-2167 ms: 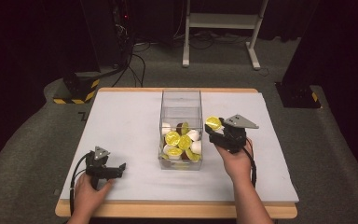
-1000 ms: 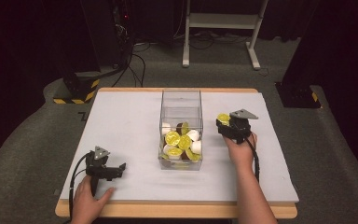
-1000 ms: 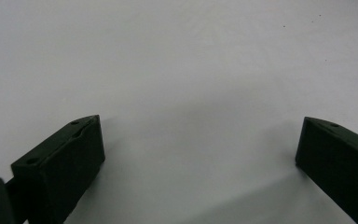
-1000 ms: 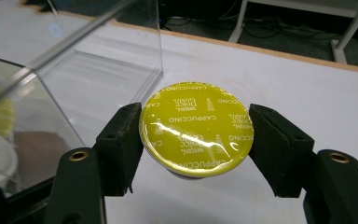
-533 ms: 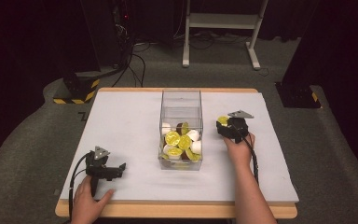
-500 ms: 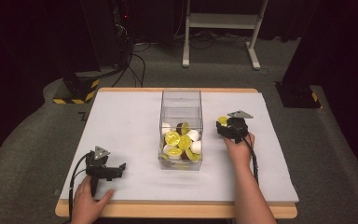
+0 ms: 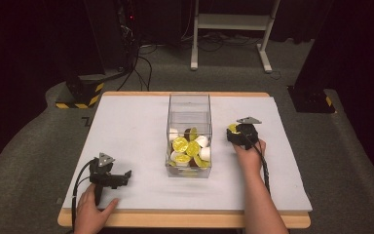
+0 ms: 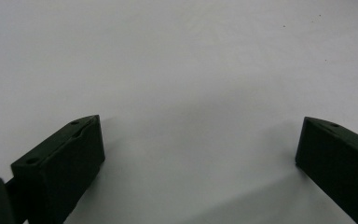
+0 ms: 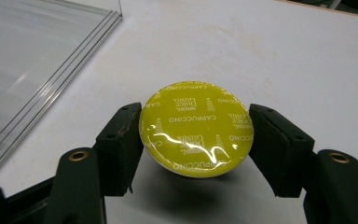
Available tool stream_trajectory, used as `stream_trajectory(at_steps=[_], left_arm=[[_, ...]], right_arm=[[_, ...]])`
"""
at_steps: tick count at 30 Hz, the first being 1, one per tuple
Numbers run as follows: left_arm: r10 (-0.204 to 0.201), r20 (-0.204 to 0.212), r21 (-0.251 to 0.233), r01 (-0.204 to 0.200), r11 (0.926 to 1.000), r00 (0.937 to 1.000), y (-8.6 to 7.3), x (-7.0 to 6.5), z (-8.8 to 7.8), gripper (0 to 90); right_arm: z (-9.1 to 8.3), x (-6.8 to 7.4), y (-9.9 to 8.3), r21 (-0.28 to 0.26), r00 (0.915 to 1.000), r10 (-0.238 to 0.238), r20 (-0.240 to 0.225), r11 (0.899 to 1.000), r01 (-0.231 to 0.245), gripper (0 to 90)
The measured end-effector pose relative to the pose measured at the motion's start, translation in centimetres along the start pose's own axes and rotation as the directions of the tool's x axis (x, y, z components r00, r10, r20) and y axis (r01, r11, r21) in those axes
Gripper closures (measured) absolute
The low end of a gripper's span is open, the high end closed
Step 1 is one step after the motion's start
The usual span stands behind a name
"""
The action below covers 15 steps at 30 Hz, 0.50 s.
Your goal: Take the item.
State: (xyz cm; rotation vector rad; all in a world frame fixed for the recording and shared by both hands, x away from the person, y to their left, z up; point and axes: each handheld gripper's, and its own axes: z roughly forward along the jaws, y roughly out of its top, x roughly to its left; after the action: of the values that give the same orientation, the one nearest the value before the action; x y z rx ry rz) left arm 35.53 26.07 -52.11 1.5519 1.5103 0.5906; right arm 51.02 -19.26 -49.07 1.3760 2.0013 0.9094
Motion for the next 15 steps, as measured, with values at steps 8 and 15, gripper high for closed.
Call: stream_trajectory(at_steps=[8,15], left_arm=[[-0.007,0.0,-0.003,0.007,1.0,1.0,-0.01,-0.05,0.02,1.2],[-0.003,0.0,-0.001,0.003,1.0,1.0,0.0,-0.02,0.01,1.3]], right_arm=[[0.04,-0.11,-0.11,-0.006,0.9999,0.014,-0.005,1.0,-0.014,37.4],[0.05,-0.18,-0.11,-0.005,0.9996,0.025,-0.009,1.0,-0.025,36.7]])
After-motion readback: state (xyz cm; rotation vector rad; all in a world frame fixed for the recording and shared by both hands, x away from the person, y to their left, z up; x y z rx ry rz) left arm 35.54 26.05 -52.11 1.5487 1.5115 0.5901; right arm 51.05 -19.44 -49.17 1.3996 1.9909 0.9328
